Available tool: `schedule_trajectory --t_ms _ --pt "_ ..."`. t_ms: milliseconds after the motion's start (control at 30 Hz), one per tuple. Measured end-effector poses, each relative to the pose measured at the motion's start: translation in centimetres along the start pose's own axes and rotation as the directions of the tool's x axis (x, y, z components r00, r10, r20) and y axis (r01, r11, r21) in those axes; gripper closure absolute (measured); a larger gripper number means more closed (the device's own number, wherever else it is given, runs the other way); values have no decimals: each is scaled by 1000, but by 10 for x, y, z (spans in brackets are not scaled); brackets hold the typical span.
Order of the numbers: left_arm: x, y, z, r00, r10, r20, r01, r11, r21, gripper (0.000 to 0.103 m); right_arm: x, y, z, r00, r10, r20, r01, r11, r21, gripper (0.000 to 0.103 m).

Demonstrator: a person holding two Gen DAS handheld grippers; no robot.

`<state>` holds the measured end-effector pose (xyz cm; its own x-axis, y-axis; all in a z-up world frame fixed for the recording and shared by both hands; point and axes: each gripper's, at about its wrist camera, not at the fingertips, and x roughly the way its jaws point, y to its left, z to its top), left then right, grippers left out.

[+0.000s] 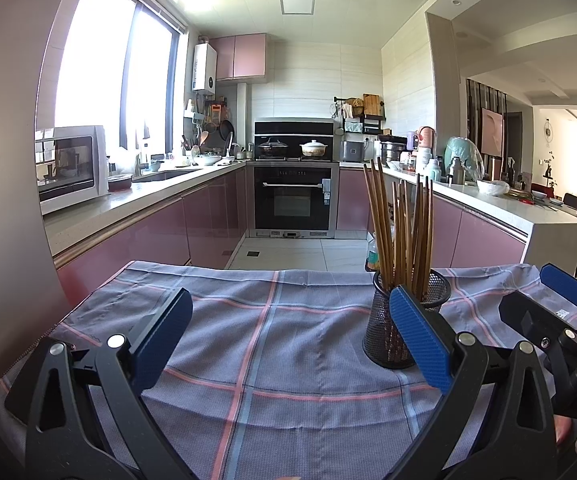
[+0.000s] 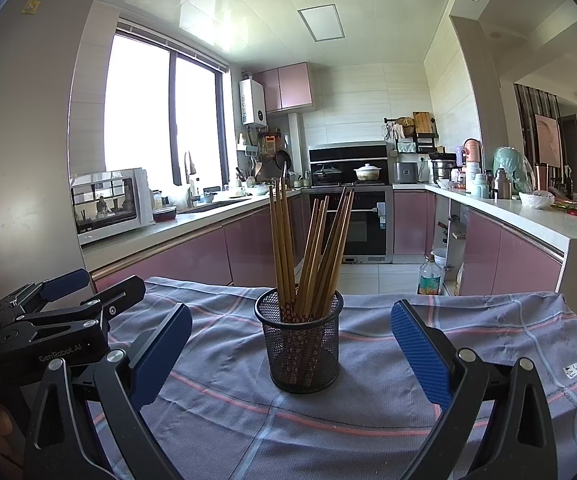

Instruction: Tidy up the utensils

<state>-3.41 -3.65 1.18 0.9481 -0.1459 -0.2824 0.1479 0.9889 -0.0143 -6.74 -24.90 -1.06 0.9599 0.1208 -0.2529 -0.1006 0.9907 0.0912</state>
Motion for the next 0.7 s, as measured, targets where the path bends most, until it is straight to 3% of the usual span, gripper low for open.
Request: schedule_trajectory --t_ms 500,700 --pt "5 3 -3 1000 5 -19 -5 1000 4 6 2 -3 -4 1000 2 -15 -2 1000 6 7" --pt "15 12 -5 998 -4 -64 3 1000 -17 6 19 -39 -7 991 -59 -118 61 998 15 7"
